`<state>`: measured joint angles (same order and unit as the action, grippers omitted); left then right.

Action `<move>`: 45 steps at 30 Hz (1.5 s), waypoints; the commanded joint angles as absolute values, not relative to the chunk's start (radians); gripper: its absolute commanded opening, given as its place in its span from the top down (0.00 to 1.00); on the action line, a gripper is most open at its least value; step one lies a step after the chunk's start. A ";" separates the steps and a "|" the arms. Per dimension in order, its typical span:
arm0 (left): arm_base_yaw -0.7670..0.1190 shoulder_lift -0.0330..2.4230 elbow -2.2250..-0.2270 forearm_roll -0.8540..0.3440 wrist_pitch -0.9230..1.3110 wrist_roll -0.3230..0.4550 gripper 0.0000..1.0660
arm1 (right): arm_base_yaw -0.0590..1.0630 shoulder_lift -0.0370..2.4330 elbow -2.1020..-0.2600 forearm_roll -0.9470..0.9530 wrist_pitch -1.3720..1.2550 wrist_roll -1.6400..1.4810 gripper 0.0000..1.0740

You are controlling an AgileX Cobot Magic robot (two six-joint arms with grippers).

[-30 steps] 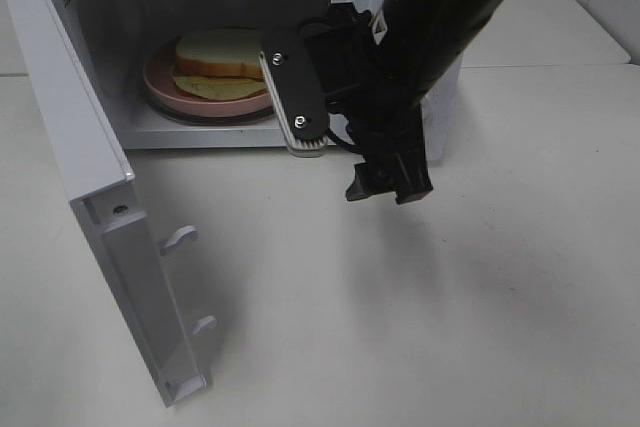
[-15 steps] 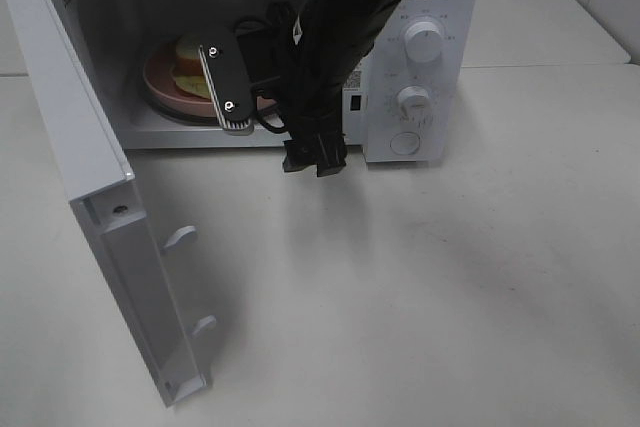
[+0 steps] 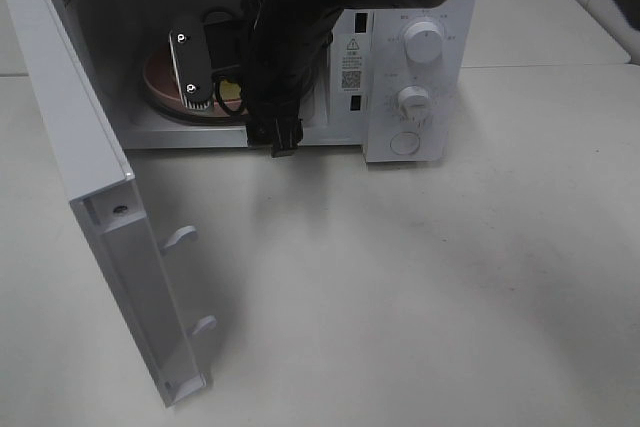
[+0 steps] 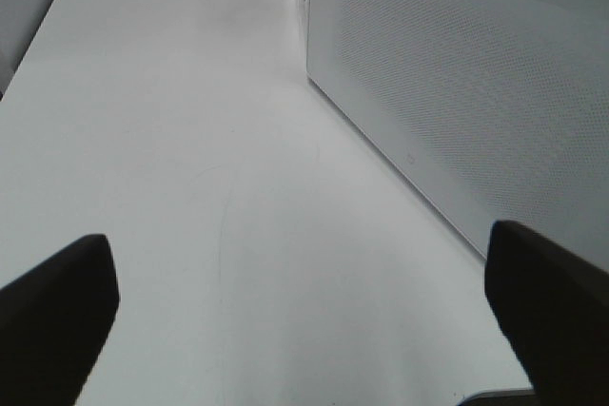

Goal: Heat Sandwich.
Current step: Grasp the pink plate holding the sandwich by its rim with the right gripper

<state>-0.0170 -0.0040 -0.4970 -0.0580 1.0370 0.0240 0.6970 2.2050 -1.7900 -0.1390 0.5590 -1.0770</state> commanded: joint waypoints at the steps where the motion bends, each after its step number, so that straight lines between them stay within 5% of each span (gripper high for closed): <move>1: -0.013 -0.026 -0.493 -0.056 1.029 0.025 0.05 | 0.697 2.271 -1.868 -0.175 0.592 -1.008 0.22; 15: -0.013 -0.026 -0.493 -0.052 1.029 0.025 0.05 | 0.697 2.437 -2.092 -0.220 0.666 -0.949 0.24; 45: -0.013 -0.026 -0.493 -0.041 1.029 0.025 0.05 | 0.697 2.569 -2.224 -0.244 0.632 -0.919 0.27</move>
<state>-0.0170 -0.0040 -0.4970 -0.0430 1.0370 0.0240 0.6960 2.5590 -2.2230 -0.2590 0.6230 -0.9290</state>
